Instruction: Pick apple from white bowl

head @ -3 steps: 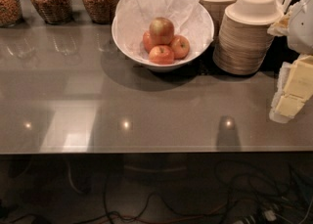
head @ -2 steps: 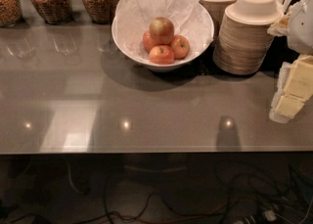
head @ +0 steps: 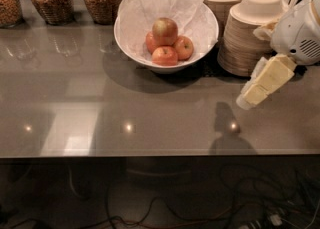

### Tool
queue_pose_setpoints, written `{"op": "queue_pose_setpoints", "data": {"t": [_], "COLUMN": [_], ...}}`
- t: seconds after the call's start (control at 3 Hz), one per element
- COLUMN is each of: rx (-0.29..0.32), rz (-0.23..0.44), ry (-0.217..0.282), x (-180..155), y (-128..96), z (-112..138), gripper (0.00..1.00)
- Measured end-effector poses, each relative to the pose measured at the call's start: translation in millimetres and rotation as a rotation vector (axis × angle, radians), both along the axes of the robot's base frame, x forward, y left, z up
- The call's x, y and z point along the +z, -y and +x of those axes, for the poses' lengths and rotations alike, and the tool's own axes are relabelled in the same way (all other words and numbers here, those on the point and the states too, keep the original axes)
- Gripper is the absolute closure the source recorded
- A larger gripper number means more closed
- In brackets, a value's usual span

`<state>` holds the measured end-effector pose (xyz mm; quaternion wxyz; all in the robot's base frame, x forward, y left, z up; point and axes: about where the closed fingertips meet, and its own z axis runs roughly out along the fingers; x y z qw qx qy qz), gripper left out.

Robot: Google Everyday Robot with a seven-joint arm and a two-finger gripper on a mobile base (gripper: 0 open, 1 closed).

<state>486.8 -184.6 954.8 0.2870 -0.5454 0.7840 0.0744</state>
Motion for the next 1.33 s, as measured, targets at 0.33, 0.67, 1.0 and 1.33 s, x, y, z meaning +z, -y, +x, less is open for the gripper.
{"op": "queue_pose_setpoints", "data": {"t": [0.33,0.67,1.0,1.33], "rx": [-0.035,-0.040,-0.022,-0.002], "rz": [0.169,0.263,0.305,0.300], "ry": [0.072,0.137,0.182,0.211], "x": [1,13,25,28], "y": [-25,-51,-81,-112], "z": [47,95,132,160], "gripper": [0.00,0.00,0.00,0.00]}}
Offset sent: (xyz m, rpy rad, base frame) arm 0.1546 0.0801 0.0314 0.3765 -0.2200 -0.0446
